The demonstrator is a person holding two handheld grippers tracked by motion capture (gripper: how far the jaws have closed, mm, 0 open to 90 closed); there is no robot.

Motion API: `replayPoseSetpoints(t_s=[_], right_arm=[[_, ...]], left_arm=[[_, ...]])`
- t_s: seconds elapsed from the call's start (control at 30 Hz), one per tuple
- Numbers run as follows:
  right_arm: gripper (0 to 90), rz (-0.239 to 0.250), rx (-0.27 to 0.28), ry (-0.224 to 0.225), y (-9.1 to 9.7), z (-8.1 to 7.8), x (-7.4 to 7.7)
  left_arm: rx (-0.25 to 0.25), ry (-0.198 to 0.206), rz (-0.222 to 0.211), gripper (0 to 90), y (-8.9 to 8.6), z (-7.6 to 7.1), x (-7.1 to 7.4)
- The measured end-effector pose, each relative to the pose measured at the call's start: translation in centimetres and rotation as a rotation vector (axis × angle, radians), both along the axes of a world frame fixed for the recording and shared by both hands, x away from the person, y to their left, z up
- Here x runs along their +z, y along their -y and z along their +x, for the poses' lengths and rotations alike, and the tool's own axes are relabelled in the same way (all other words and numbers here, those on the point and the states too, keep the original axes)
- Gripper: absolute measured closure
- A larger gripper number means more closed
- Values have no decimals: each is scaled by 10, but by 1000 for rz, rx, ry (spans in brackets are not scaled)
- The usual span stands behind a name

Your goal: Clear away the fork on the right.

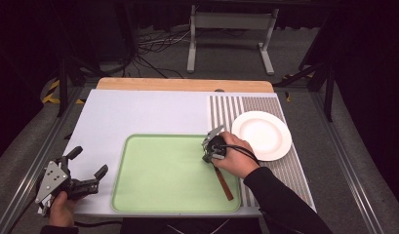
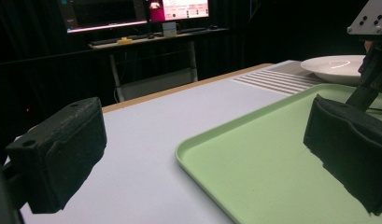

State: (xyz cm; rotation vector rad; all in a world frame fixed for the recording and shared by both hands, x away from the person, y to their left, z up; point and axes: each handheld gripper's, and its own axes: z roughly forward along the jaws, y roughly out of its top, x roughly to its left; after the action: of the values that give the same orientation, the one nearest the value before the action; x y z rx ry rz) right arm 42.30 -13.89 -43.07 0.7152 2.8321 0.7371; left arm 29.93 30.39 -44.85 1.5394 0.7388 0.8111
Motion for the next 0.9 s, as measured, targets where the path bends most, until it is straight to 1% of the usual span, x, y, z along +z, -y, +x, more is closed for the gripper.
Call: replayPoseSetpoints(t_s=[0.4, 0.67, 0.9], right_arm=[[899, -8, -55, 5, 16, 6, 1], [899, -17, -110, 10, 27, 9, 2], [899, -18, -142, 10, 36, 11, 2]], left_arm=[[0, -1, 3, 0, 0, 0, 0], [1, 0, 1, 0, 0, 0, 0], [1, 0, -1, 0, 0, 0, 0]])
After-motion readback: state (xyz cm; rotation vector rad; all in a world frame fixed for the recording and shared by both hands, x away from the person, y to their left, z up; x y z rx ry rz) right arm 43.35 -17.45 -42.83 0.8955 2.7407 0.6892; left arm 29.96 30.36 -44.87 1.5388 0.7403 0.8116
